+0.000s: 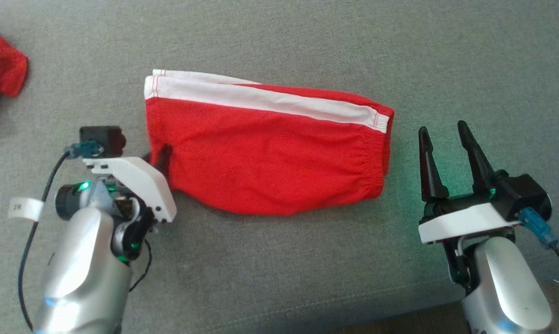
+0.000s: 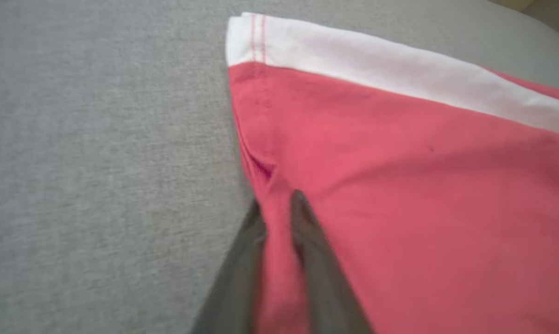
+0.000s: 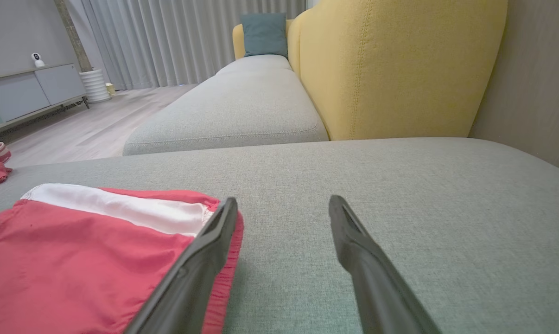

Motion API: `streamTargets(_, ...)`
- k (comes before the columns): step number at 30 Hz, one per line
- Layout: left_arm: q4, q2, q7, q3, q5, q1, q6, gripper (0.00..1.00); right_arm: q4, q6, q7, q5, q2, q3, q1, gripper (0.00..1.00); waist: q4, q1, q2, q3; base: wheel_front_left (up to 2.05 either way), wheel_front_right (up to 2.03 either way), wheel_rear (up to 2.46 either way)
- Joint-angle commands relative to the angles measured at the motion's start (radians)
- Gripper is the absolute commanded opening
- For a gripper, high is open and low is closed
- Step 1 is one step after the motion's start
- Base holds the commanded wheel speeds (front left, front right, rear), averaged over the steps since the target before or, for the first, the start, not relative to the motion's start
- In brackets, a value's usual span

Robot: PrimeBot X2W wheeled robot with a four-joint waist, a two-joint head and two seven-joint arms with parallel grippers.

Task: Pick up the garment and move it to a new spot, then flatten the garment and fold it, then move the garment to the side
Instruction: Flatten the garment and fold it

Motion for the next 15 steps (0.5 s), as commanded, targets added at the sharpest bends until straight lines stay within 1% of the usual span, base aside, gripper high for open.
streamTargets(1,-0.025,0.016,0.014,0.009,-0.008,0.001,-0.009,0.00,-0.033,0.007,-0.005,0.001,0.002,0.018,-0.016,1.00,0.001,0.0000,-0.0001,-0.001,0.00,0.00,0.00)
streamTargets(10,-0.091,0.024,-0.012,0.019,-0.023,0.033,-0.003,0.00,-0.026,0.007,-0.007,-0.001,0.002,0.013,-0.017,1.00,0.016,0.0000,-0.0001,-0.012,0.00,0.00,0.00)
streamTargets(12,-0.118,0.024,-0.023,0.028,-0.034,0.061,0.002,0.00,-0.025,0.007,-0.007,-0.004,0.002,0.008,-0.014,1.00,0.024,0.0000,-0.0001,-0.017,0.00,0.00,0.00)
streamTargets(15,-0.205,0.013,-0.044,0.049,-0.066,0.162,0.020,0.00,-0.023,0.007,-0.002,-0.019,0.001,-0.007,-0.007,1.00,0.053,0.0000,-0.0001,-0.029,0.00,0.00,0.00)
